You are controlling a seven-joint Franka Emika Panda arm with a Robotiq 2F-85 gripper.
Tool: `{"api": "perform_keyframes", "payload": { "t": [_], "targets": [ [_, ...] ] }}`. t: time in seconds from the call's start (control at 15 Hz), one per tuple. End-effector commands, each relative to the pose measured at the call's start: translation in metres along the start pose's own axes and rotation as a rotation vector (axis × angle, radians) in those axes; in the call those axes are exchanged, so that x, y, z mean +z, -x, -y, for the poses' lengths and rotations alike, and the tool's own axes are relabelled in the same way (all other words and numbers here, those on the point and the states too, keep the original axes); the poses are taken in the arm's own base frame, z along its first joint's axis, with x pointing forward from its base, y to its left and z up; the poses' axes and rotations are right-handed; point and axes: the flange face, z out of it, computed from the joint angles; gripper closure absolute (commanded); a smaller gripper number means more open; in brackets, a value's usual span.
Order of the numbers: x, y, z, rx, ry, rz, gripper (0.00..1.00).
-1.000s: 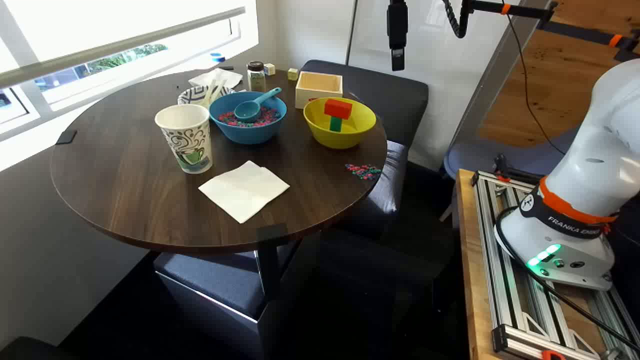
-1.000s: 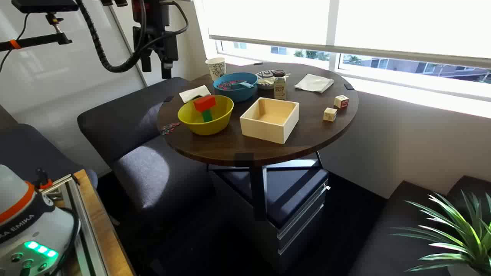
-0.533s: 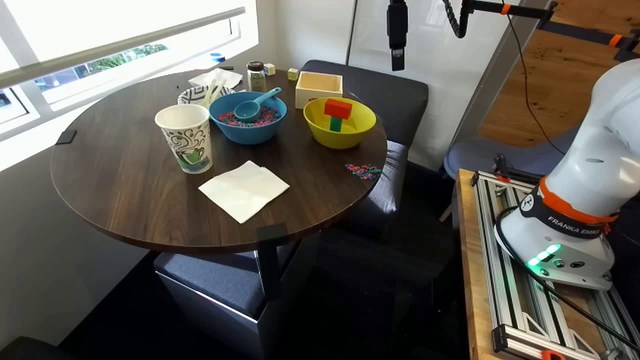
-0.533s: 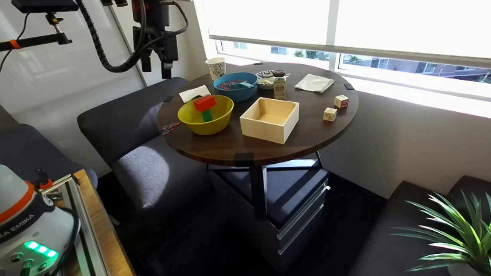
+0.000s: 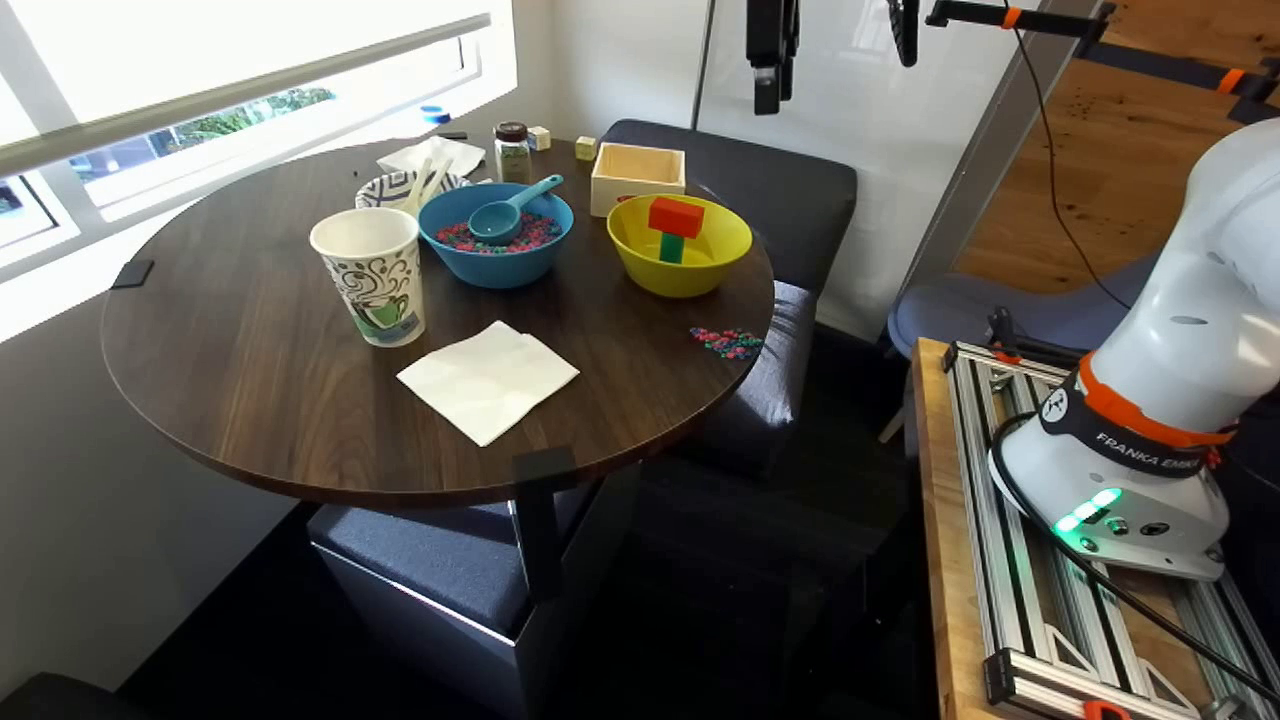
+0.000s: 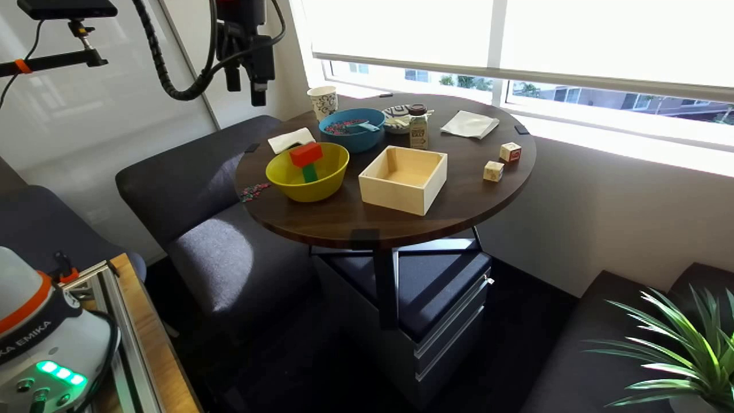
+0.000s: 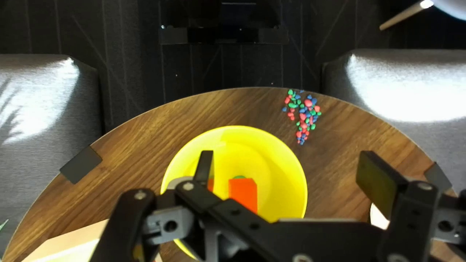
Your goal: Pick up the red and brown block and put it in the yellow bowl
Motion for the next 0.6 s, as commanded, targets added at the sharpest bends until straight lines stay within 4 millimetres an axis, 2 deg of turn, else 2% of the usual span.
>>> {"api": "perform_keyframes", "payload": {
  "t": [0.0, 0.33, 0.4, 0.53],
  "targets": [
    [-0.013, -0.033, -0.028, 0.17, -0.017, -0.067, 0.0],
    [-0.044, -0.082, -0.062, 0.432, 0.003, -0.181, 0.0],
    [-0.036, -0.06, -0.054, 0.34, -0.002, -0.172, 0.0],
    [-0.037, -0.067, -0.057, 0.349, 0.0, -0.173, 0.0]
  ]
}}
